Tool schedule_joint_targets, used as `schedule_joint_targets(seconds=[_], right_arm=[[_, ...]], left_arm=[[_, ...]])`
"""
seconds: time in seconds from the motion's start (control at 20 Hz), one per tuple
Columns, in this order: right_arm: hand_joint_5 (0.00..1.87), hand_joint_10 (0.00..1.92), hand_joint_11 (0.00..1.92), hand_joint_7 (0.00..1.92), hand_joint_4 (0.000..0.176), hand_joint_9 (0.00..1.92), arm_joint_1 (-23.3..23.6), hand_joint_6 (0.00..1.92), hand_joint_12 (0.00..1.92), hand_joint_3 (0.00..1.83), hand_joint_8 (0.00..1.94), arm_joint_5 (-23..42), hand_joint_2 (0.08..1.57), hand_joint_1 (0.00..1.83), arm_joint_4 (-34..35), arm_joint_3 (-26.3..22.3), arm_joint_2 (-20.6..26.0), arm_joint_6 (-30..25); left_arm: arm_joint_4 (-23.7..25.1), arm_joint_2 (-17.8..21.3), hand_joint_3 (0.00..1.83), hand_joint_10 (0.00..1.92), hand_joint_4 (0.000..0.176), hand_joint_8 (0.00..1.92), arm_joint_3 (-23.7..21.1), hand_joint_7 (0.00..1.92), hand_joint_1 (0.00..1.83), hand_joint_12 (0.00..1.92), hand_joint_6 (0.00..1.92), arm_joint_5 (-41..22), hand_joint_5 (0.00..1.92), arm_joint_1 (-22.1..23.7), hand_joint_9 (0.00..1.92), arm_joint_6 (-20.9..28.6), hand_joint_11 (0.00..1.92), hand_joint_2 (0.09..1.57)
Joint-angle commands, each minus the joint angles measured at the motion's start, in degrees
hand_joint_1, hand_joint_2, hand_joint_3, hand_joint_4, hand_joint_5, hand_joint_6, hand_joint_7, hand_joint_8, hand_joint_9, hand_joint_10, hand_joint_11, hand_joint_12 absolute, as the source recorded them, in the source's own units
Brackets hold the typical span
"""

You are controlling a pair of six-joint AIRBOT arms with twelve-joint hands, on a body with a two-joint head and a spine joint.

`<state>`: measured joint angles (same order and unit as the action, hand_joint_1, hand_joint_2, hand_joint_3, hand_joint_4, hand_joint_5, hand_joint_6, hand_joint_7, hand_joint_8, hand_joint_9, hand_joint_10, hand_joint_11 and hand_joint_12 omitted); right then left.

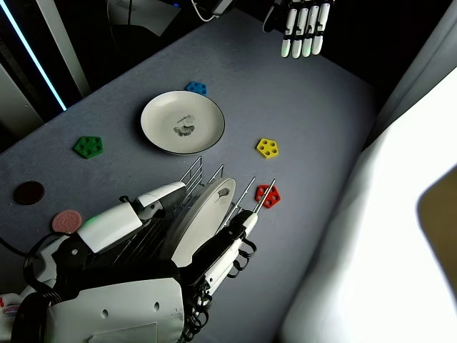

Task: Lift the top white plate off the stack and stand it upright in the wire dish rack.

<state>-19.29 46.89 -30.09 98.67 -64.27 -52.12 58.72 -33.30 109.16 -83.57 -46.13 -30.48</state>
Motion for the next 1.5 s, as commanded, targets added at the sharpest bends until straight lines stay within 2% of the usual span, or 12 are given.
schedule_joint_targets(seconds=[0.0,0.45,0.6,0.7,0.8,1.0,1.05,1.15,1.45], right_arm=[[0.63,0.0,0.76,0.67,0.0,0.69,0.9,0.0,0.0,0.0,0.0,6.01,1.0,0.9,4.31,0.49,0.81,-0.3],[0.48,0.0,0.57,0.53,0.0,0.53,2.91,0.0,0.0,0.0,0.0,8.59,0.97,0.86,5.03,0.71,0.82,1.11],[0.43,0.0,0.52,0.49,0.0,0.48,4.17,0.0,0.0,0.0,0.0,12.91,0.97,0.66,2.44,0.27,0.82,2.13],[0.44,0.0,0.51,0.5,0.0,0.49,5.16,0.0,0.0,0.0,0.0,15.84,0.94,0.65,-1.05,-1.73,0.9,6.03],[0.4,0.0,0.48,0.46,0.0,0.46,6.08,0.0,0.0,0.0,0.0,15.82,0.94,0.49,-3.33,-4.07,1.8,12.19],[0.39,0.0,0.44,0.45,0.0,0.43,8.62,0.0,0.0,0.0,0.0,16.14,0.93,0.38,-7.0,-10.27,4.95,31.61],[0.36,0.0,0.39,0.4,0.0,0.38,8.9,0.0,0.0,0.0,0.0,16.13,0.93,0.3,-7.19,-11.81,5.79,36.93],[0.33,0.0,0.34,0.37,0.0,0.34,8.92,0.0,0.0,0.0,0.0,16.13,0.94,0.25,-7.18,-14.44,7.68,44.04],[0.22,0.0,0.25,0.26,0.0,0.23,6.67,0.0,0.0,0.0,0.0,15.21,0.93,0.21,-11.78,-23.19,13.92,54.95]], left_arm=[[-5.16,0.65,0.0,0.01,0.0,0.0,0.17,0.1,0.09,0.01,0.0,-3.35,0.07,0.91,0.1,-0.48,0.11,0.95],[-5.15,0.65,0.0,0.01,0.0,0.01,0.21,0.1,0.07,0.01,0.01,-3.48,0.07,0.91,0.11,-0.53,0.11,0.95],[-5.14,0.65,0.0,0.01,0.0,0.0,0.21,0.1,0.08,0.01,0.01,-3.62,0.07,0.91,0.1,-0.53,0.12,0.95],[-5.14,0.67,0.0,0.01,0.0,0.0,0.26,0.1,0.09,0.02,0.01,-3.65,0.07,0.91,0.1,-0.53,0.13,0.94],[-5.1,0.67,0.0,0.0,0.0,0.0,0.37,0.1,0.08,0.01,0.0,-3.85,0.07,0.89,0.09,-0.53,0.11,0.95],[-4.86,0.67,0.0,0.01,0.0,0.0,0.56,0.07,0.06,0.02,0.0,-4.35,0.05,0.87,0.07,-0.53,0.13,0.95],[-4.81,0.67,0.0,0.0,0.0,0.0,0.56,0.07,0.08,0.02,0.01,-4.43,0.05,0.86,0.07,-0.53,0.13,0.95],[-4.79,0.68,0.0,0.01,0.0,0.01,0.56,0.08,0.09,0.01,0.01,-4.46,0.06,0.85,0.08,-0.52,0.12,0.95],[-4.79,0.72,0.0,0.01,0.0,0.01,0.88,0.08,0.08,0.01,0.0,-4.48,0.05,0.82,0.08,-0.51,0.09,0.95]])
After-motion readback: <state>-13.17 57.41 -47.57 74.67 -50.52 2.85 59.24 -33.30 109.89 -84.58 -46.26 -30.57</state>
